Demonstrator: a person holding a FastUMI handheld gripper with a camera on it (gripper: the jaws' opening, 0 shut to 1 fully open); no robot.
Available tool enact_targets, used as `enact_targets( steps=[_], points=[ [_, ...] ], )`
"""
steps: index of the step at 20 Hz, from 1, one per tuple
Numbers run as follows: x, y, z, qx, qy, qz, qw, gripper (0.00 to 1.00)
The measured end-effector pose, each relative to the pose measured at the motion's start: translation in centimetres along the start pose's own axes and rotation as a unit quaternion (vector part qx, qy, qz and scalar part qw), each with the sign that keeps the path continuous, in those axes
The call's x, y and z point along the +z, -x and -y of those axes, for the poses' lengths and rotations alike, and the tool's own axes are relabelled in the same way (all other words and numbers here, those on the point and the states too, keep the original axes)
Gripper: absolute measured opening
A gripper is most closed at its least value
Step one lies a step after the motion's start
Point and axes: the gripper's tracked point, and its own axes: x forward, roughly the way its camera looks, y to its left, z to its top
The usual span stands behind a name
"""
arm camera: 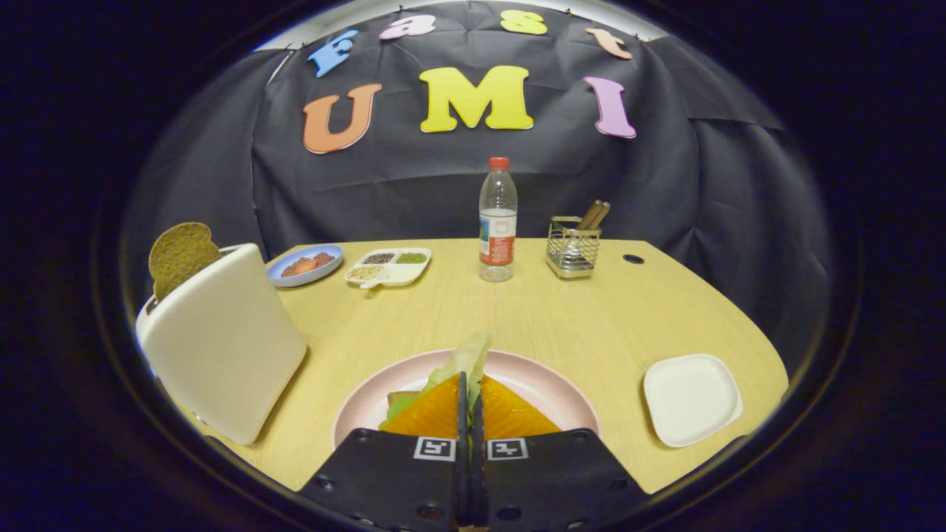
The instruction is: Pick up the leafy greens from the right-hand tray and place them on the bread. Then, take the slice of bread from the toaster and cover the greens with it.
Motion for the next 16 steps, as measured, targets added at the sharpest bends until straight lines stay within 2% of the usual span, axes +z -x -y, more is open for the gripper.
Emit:
enact_targets(
  steps=[3, 5, 9, 12, 16],
  points=[
    [0.3, -0.2, 0.3, -0.012, 0.023, 0.007, 1.000, 0.03],
    [1.0, 0.0, 0.6, -0.021, 0.027, 0.013, 0.999, 0.15],
    [2.8, 1.6, 0.4, -0.024, 0.045, 0.036, 0.998, 0.64],
    [4.4, 4.0, 0.2, -0.030, 0.056, 0.053, 0.997, 0.96],
    [7.6, 8.7, -1.8, -0.006, 0.046, 0.094, 0.994, 0.96]
  ],
)
